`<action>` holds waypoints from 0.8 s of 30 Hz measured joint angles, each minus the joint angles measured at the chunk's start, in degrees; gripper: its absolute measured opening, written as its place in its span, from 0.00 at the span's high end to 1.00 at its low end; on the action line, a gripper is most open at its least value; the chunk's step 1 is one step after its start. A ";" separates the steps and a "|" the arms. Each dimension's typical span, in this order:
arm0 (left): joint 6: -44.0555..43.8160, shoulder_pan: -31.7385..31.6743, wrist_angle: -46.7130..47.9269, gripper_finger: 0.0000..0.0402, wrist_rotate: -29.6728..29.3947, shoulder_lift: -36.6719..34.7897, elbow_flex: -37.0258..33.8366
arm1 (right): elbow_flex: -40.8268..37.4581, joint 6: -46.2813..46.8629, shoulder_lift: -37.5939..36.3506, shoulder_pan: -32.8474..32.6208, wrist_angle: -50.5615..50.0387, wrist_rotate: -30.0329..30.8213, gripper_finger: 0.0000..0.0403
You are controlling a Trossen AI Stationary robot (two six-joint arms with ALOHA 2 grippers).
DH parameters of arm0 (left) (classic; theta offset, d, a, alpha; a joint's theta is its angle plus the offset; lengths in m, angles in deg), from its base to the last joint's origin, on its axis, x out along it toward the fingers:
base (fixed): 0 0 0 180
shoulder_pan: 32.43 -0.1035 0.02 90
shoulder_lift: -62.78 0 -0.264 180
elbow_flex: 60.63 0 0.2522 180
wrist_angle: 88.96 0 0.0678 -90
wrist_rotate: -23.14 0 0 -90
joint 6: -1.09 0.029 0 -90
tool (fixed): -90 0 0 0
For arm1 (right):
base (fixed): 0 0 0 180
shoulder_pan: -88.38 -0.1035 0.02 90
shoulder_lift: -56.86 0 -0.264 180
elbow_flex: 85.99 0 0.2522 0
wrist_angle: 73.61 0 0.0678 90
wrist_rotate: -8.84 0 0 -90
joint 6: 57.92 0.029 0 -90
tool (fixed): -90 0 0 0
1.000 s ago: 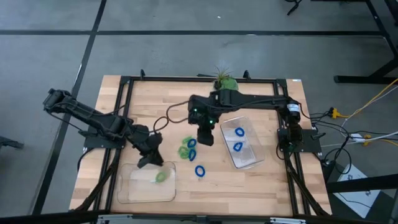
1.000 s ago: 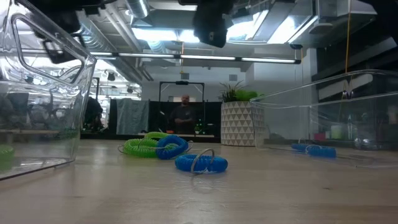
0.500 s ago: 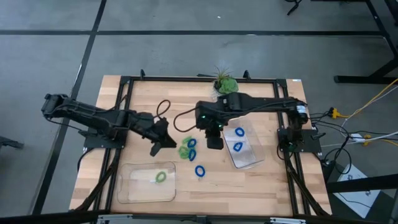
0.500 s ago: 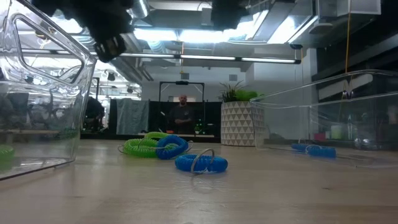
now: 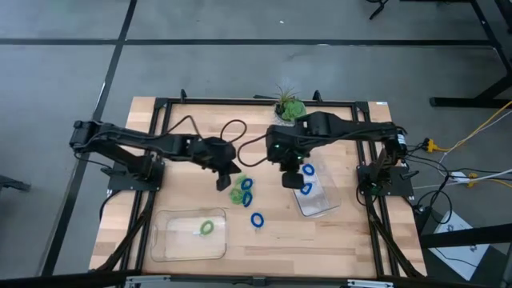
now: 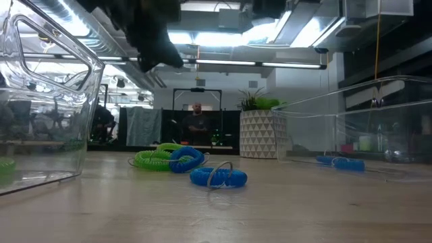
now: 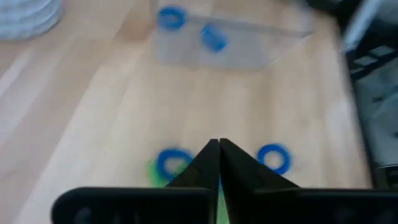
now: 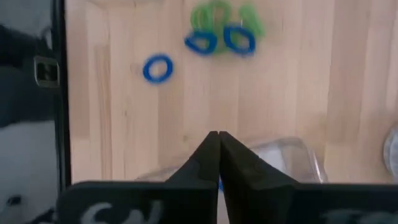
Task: Sort spring keychains
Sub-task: Put the green spring keychain into the left transparent bin
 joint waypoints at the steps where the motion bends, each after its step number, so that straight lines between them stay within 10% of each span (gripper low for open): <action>1: 0.00 -0.20 1.87 0.99 -0.64 0.82 1.01 | -0.15 -0.20 -0.13 0.05 -1.12 -0.04 0.98; 24: -0.02 -4.71 12.20 0.92 6.96 6.76 5.88 | -43.87 7.63 -29.83 1.90 31.89 1.94 0.97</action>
